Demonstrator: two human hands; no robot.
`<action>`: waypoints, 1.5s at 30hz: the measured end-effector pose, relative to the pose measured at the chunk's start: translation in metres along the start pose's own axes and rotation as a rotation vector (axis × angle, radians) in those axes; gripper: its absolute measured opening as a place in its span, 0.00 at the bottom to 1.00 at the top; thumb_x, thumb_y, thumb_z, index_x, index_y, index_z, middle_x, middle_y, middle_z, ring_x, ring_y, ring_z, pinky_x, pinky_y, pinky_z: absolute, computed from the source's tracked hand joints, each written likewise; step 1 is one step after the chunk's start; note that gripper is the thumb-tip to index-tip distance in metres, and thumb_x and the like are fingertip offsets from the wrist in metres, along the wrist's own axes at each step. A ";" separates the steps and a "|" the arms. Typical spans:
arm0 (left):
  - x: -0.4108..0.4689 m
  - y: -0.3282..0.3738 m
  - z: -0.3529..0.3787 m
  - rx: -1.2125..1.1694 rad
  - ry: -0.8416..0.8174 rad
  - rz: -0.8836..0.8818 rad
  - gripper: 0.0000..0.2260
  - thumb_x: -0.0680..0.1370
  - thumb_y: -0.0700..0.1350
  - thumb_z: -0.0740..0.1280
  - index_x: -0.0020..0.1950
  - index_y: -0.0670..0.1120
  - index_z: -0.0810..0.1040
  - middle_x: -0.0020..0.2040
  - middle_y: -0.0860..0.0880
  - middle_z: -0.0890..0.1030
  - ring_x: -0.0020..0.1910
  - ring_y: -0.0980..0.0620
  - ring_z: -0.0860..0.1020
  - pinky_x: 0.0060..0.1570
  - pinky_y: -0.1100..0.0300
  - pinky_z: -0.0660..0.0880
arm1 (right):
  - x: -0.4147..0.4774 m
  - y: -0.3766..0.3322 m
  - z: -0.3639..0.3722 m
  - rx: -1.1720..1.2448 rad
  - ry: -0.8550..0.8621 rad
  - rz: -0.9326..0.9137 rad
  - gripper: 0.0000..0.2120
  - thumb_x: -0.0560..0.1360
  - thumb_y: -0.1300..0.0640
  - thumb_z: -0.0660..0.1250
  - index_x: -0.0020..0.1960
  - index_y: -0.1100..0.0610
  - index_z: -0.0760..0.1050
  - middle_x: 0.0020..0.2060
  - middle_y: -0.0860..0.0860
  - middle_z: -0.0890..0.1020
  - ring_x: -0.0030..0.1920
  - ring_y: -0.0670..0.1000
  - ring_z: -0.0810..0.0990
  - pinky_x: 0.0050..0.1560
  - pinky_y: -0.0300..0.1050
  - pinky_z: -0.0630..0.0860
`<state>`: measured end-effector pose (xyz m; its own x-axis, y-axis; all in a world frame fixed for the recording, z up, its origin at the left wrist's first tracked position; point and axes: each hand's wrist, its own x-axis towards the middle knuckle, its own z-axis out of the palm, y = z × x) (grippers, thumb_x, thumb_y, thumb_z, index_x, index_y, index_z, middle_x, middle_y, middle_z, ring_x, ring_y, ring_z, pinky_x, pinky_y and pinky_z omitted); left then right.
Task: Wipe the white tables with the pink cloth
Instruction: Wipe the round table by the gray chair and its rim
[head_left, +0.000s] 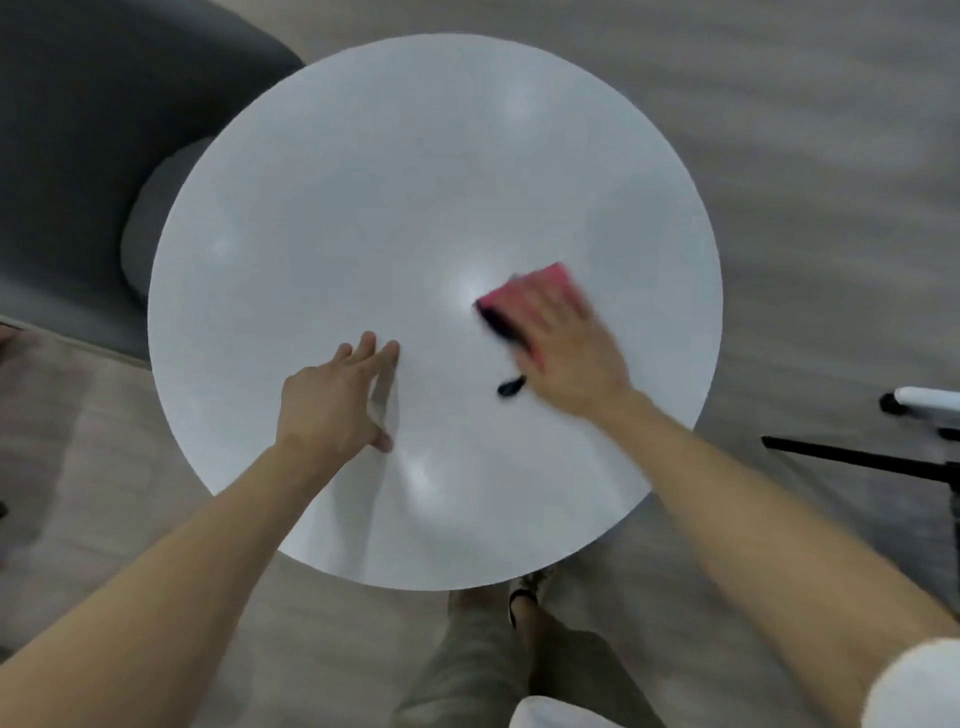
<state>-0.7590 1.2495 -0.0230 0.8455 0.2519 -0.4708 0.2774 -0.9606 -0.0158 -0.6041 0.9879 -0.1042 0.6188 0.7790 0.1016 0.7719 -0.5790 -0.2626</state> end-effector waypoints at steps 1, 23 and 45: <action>0.001 0.000 -0.001 -0.006 -0.003 0.003 0.59 0.59 0.63 0.86 0.83 0.67 0.57 0.83 0.62 0.64 0.75 0.54 0.76 0.55 0.48 0.83 | 0.016 0.039 -0.011 -0.041 0.014 0.218 0.28 0.87 0.47 0.57 0.86 0.48 0.60 0.85 0.52 0.64 0.86 0.56 0.58 0.86 0.61 0.49; 0.023 -0.018 -0.046 -0.227 -0.021 -0.161 0.25 0.81 0.46 0.74 0.78 0.55 0.76 0.66 0.53 0.84 0.64 0.46 0.82 0.60 0.49 0.79 | 0.052 0.072 -0.030 -0.099 -0.028 0.537 0.31 0.88 0.44 0.50 0.88 0.52 0.53 0.88 0.56 0.53 0.88 0.58 0.50 0.86 0.62 0.46; -0.134 0.088 0.096 -0.597 0.125 -0.897 0.43 0.74 0.46 0.84 0.84 0.49 0.67 0.82 0.46 0.67 0.78 0.43 0.66 0.70 0.46 0.73 | 0.095 -0.051 0.007 -0.085 -0.218 -0.115 0.32 0.87 0.42 0.47 0.89 0.50 0.49 0.88 0.57 0.51 0.88 0.60 0.48 0.86 0.64 0.39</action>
<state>-0.8916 1.1203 -0.0460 0.2547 0.8769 -0.4077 0.9664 -0.2163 0.1386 -0.5860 1.0933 -0.0874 0.4869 0.8692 -0.0856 0.8507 -0.4942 -0.1792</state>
